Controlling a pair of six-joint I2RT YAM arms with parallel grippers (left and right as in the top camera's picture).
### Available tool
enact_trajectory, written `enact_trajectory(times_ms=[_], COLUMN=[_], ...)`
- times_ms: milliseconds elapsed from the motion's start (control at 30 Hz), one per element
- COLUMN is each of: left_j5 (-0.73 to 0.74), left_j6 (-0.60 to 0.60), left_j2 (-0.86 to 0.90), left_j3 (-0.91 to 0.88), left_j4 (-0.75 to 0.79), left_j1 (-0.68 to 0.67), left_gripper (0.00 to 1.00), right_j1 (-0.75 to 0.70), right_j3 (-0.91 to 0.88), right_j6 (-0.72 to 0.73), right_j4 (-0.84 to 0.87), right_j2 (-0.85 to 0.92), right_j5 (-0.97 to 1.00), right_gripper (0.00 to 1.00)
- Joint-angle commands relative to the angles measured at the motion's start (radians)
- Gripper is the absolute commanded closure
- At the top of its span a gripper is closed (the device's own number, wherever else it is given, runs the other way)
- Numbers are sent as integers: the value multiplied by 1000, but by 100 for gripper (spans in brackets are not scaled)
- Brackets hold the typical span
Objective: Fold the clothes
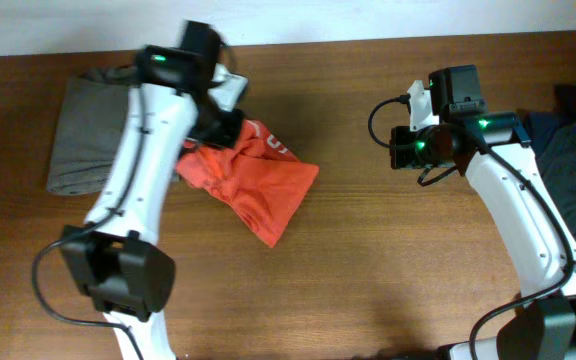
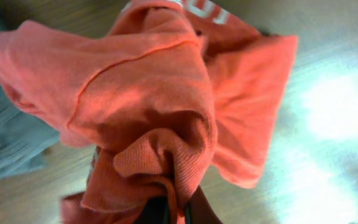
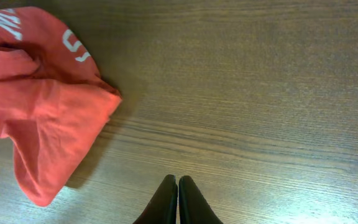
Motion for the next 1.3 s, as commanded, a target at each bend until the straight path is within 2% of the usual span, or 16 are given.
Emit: enact_trajectory(times_ms=[0,67,167,233,267,333,500,633,700,767,900,1000,1067,1100,1167,1267], left_j5=[-99,-99,-98,-99,-100,-108,-224,-221,-174,-66,111,124,164,219,309,336], left_j6=[12,12,12,12,12,8,-82,-121,-125,-124,-69,-67,-33,-11,22,27], left_j2=[56,93,147,157,157,153,151,152,151,158,180,223,266,295,338,385], left_j3=[1,1,0,0,1,12,148,220,233,228,169,91,72,69,69,69], left_j4=[0,-5,-16,-19,-20,-28,-116,-121,-118,-110,-46,40,69,76,85,102], left_j1=[-122,-169,-238,-269,-280,-284,-245,-154,-83,2,99,151,171,180,192,208], left_gripper=[94,85,80,65,54,49,48,45,38,37,49,55,55,45,35,34], right_j1=[2,2,2,2,2,2,2,11,42,95,145,145,145,145,145,145], right_j3=[12,12,12,12,12,12,12,12,12,11,12,11,12,12,11,11], right_j6=[-8,-8,-8,-8,-8,-8,-8,-9,-44,-46,-33,-30,-31,-31,-31,-31], right_j4=[-7,-13,-19,-23,-26,-29,-29,-23,-5,17,51,50,39,29,13,3], right_j2=[-11,-11,-11,-11,-11,-11,-11,-10,-2,10,18,18,18,18,18,18], right_j5=[19,18,19,19,19,19,18,-14,-32,-30,11,18,18,19,19,19], right_gripper=[91,92,91,91,91,91,91,87,87,86,86,86,86,86,86,86])
